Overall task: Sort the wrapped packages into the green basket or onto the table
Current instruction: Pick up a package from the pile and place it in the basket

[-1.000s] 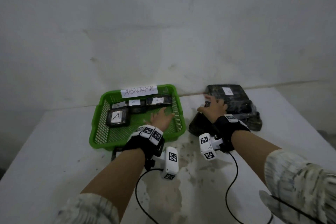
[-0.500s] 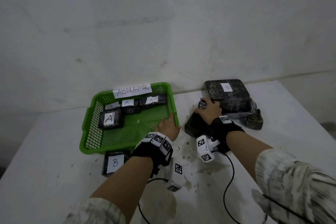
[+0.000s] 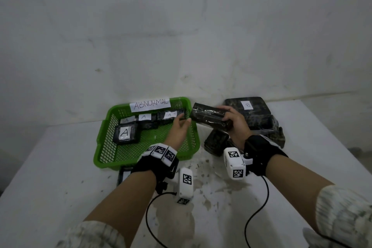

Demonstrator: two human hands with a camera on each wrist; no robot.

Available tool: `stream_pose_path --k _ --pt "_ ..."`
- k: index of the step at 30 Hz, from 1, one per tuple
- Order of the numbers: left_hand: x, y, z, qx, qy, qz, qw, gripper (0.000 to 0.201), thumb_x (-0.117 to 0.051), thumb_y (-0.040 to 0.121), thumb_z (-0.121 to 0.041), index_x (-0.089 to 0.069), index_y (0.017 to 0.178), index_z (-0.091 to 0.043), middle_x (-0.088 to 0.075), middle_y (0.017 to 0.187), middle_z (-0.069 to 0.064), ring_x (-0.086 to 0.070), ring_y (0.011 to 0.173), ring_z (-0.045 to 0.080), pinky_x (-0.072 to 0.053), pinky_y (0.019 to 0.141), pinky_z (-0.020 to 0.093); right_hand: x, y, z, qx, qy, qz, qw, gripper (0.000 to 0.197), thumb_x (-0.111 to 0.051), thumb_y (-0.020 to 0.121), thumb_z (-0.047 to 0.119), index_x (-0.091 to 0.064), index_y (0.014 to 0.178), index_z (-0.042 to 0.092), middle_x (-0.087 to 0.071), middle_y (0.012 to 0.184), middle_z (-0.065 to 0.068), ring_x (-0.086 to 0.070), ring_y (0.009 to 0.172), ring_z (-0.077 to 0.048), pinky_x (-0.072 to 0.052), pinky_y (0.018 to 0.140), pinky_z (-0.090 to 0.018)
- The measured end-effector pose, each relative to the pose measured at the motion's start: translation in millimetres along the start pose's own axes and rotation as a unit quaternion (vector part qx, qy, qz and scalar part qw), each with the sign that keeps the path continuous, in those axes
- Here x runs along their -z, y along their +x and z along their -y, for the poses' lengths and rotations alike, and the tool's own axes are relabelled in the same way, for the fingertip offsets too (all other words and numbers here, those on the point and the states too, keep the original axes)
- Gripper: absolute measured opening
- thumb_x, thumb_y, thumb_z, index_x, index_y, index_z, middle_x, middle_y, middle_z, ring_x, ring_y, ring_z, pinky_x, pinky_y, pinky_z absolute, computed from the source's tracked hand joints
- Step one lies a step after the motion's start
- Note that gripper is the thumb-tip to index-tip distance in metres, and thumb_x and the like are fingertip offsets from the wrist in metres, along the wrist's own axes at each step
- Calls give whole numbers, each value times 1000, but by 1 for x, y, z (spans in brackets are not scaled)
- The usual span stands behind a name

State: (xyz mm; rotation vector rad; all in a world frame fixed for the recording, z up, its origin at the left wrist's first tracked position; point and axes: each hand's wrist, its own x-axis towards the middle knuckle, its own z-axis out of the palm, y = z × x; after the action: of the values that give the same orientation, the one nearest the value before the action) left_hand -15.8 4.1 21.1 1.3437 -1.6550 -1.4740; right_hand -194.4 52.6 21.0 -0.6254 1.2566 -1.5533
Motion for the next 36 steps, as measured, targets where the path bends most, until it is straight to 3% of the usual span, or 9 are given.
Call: stream_pose_path --k 5,9,13,18,20,23,27,30,36 --pt "10 -12 -1 4 -106 6 994 52 -53 93 -26 -33 141 -18 -46 134 12 -52 109 24 -48 73 25 -23 -30 -1 -50 -3 93 994 45 -47 56 4 -63 98 9 -62 96 -13 -59 84 -23 -50 69 -32" --pt "23 -23 4 -56 -164 -35 984 38 -63 86 -8 -50 120 -19 -52 128 13 -55 113 28 -51 92 40 -38 -43 -7 -115 -6 97 989 18 -52 91 23 -67 99 24 -65 99 -10 -60 86 -22 -46 73 -34" --pt "38 -37 11 -103 -128 -21 986 39 -69 76 1 -53 99 -26 -57 116 4 -53 115 27 -43 102 49 -46 -41 -12 -222 -27 68 972 42 -36 97 56 -56 104 20 -65 96 -8 -63 87 -25 -50 74 -37" --pt "52 -47 17 -129 -162 -13 978 46 -66 75 10 -53 105 -22 -53 125 1 -50 120 23 -41 104 46 -60 -41 -15 -237 -84 80 965 40 -49 97 41 -63 106 5 -72 85 -12 -69 73 -22 -55 59 -28" --pt "58 -46 20 -114 -173 -35 978 51 -65 79 6 -49 119 -22 -51 130 5 -49 122 24 -49 95 42 -64 -43 -18 -208 -67 80 973 34 -57 95 26 -57 118 2 -67 102 -14 -66 85 -24 -56 60 -31" --pt "60 -44 17 -42 -193 -82 977 55 -60 86 -2 -35 133 -15 -47 126 15 -49 117 31 -52 77 37 -75 -52 -22 -162 -29 79 983 33 -58 94 13 -45 124 6 -61 103 -11 -64 87 -24 -57 59 -38" --pt "54 -41 12 11 -232 -82 969 38 -46 97 -13 -38 134 -14 -52 123 15 -50 116 30 -47 83 43 -86 -65 -29 -161 -92 125 975 50 -61 93 20 -30 131 14 -58 116 -12 -63 97 -28 -55 81 -47" --pt "48 -44 8 23 -230 -51 972 41 -43 98 -28 -37 137 -20 -49 135 12 -50 121 28 -47 95 44 -96 -70 -37 -124 -140 156 970 57 -61 93 24 -27 139 19 -56 130 -10 -60 112 -26 -54 86 -39" --pt "47 -42 9 -5 -199 -45 979 57 -55 91 -9 -30 142 -18 -42 139 14 -48 123 29 -45 100 47 -97 -69 -39 -93 -163 151 971 52 -54 97 24 -28 143 19 -52 136 -7 -53 123 -26 -50 91 -38"
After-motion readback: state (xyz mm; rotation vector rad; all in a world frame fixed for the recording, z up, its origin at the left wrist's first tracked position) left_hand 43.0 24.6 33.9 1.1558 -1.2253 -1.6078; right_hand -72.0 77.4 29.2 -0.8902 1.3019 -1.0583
